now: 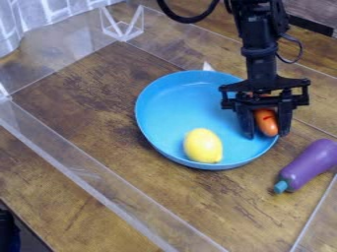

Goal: Move the carrot to the left side

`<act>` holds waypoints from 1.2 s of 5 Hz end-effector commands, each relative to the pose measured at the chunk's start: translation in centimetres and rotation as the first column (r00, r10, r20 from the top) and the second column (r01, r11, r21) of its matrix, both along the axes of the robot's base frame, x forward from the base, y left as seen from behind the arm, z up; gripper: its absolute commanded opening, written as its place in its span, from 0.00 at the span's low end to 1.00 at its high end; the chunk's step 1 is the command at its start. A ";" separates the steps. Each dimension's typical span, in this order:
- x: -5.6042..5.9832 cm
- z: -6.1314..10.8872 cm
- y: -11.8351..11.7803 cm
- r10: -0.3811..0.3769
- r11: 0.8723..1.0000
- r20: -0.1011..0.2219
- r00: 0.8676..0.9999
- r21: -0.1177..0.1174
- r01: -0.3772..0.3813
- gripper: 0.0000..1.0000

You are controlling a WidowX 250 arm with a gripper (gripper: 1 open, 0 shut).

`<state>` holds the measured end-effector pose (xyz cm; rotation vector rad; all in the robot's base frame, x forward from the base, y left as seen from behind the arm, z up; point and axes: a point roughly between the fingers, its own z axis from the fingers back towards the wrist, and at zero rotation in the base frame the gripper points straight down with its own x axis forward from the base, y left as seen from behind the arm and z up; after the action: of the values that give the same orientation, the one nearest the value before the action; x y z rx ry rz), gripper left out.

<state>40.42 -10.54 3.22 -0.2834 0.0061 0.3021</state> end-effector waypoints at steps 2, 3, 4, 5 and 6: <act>0.7 2.8 -0.4 -0.053 0.999 0.079 0.995 0.011 0.053 0.00; 0.7 3.1 -0.4 -0.064 0.998 0.083 0.994 0.015 0.063 0.00; 0.6 3.3 -0.4 -0.075 0.997 0.085 0.994 0.020 0.073 0.00; 0.5 3.5 -0.4 -0.085 0.996 0.088 0.992 0.026 0.083 0.00; 0.4 3.8 -0.4 -0.095 0.995 0.091 0.991 0.031 0.093 0.00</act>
<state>39.96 -10.31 3.27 -0.2476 0.0237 0.2387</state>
